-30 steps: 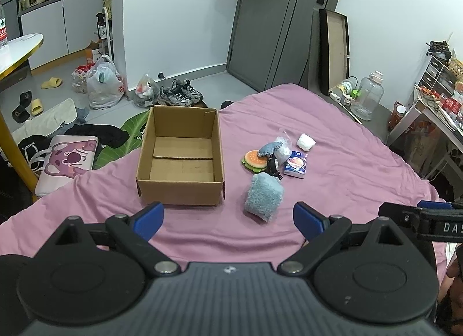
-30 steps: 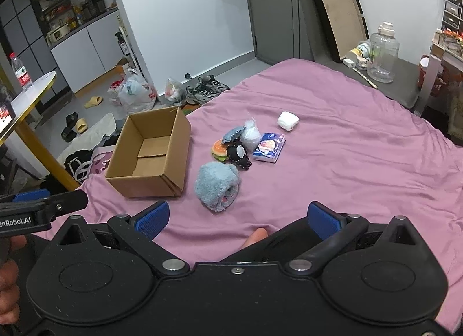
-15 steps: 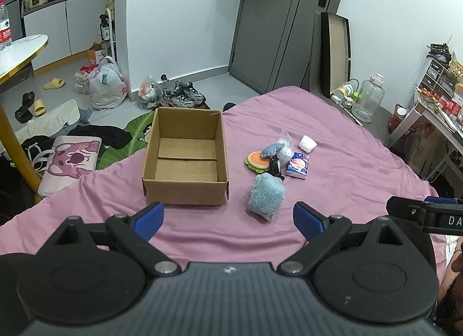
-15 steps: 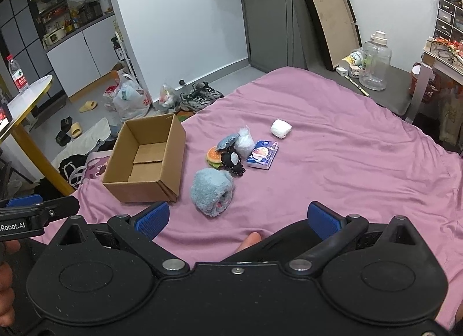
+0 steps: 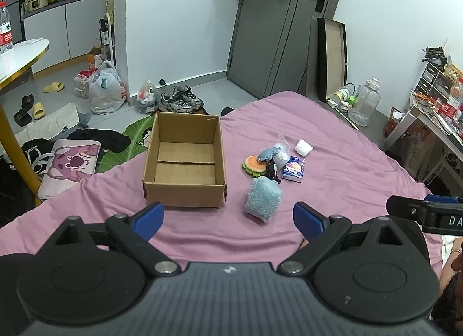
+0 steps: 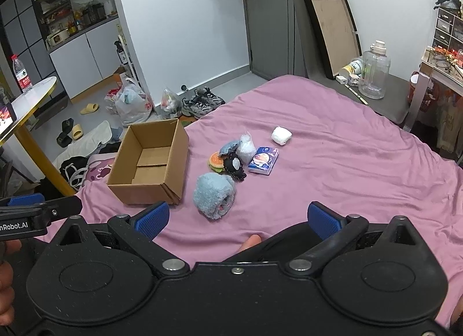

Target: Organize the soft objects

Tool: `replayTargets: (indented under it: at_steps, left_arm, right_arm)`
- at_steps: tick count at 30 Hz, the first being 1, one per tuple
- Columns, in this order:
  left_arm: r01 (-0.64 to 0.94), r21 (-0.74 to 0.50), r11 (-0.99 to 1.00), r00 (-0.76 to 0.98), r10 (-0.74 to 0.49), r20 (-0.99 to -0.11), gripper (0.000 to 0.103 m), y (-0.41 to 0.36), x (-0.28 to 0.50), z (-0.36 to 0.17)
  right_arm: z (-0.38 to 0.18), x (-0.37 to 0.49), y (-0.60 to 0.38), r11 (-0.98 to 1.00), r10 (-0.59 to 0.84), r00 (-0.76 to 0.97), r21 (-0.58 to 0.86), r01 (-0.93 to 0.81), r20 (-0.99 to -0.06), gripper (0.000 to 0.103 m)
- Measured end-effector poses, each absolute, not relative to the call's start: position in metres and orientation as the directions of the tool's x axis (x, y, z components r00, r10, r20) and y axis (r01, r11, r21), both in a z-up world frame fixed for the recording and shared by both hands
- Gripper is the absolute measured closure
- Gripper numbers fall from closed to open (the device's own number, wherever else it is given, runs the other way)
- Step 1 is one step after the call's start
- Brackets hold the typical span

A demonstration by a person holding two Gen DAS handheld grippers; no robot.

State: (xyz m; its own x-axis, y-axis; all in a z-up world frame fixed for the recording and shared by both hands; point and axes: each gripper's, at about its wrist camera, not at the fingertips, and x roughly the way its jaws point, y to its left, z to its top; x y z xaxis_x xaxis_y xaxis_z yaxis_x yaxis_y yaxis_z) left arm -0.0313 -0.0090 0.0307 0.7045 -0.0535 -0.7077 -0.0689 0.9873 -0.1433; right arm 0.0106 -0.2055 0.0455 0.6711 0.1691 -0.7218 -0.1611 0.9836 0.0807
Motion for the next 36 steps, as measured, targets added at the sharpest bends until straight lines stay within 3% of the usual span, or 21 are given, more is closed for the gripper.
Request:
replayTargets:
  at_steps: [23,36]
  left_arm:
    - [-0.048,-0.122,0.991,0.715,-0.051,-0.697,0.008,-0.013,-0.039,0.034]
    - [-0.046,-0.121,0.992,0.710,-0.053,-0.702,0.008,-0.021,-0.013,0.024]
  right_arm:
    - [0.043,0.009,-0.209,0.983,0.176,0.669,0.087,-0.165,-0.722,0.000]
    - [0.015,0.039,-0.216,0.973,0.225,0.624,0.143,-0.179,-0.749,0.000]
